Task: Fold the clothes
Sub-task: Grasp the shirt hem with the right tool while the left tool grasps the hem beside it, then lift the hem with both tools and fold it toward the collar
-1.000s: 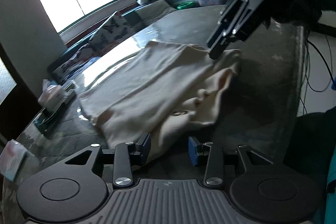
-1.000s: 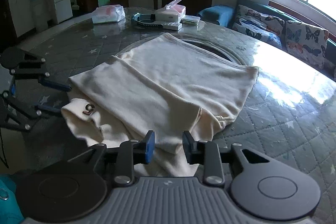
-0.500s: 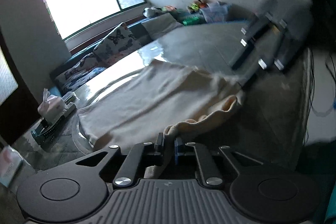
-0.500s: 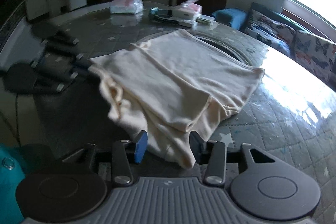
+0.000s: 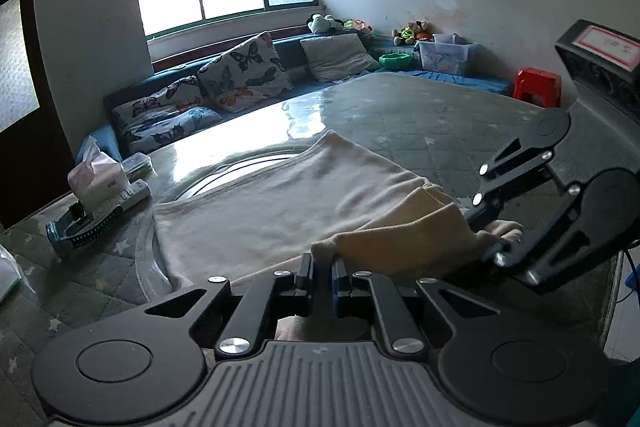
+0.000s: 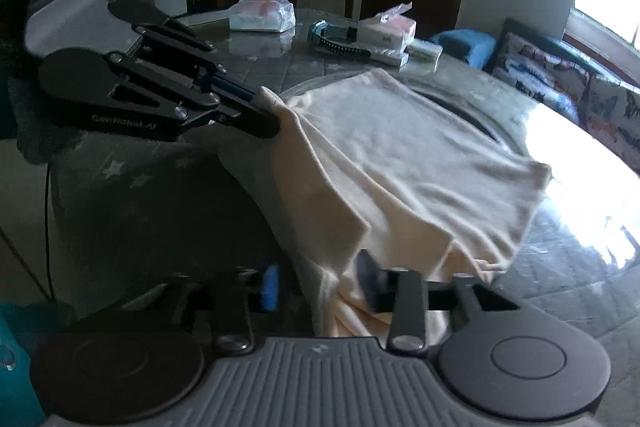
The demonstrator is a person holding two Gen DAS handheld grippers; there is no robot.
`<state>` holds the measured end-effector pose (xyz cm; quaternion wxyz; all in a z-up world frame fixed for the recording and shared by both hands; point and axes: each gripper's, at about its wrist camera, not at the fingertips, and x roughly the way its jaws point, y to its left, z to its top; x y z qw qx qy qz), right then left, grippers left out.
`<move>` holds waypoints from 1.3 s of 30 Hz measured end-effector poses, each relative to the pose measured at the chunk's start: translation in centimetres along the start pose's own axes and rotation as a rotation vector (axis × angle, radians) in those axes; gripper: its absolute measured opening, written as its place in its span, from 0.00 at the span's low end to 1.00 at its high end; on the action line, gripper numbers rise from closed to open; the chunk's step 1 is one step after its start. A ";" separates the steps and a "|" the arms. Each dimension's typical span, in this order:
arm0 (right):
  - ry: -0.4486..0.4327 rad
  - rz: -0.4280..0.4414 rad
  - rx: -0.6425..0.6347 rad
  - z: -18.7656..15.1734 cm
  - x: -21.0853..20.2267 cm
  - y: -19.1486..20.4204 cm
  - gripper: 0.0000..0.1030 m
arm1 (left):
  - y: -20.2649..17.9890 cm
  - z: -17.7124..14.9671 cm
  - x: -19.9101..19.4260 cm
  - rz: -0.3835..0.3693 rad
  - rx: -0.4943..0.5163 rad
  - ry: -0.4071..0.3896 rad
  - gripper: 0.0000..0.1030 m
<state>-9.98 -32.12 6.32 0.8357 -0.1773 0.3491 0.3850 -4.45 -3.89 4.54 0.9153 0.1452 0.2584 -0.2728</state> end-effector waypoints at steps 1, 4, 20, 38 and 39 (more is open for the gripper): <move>0.001 0.003 0.016 0.1 0.2 -0.2 0.17 | -0.1 -0.2 -0.2 0.002 0.005 -0.001 0.12; -0.011 0.013 0.075 0.7 -0.1 -1.2 0.13 | -0.4 -1.1 -1.1 0.006 0.025 -0.011 0.17; -0.077 -0.013 0.136 2.4 -1.2 -2.2 0.11 | -2.0 -5.4 -2.9 0.141 0.242 0.001 0.25; -0.177 -0.007 0.061 0.1 -8.6 1.4 0.09 | -4.7 -3.9 -11.2 0.057 0.173 -0.084 0.08; -0.176 -0.002 0.053 -0.1 -9.2 1.9 0.09 | -5.0 -4.0 -12.0 0.047 0.169 -0.088 0.08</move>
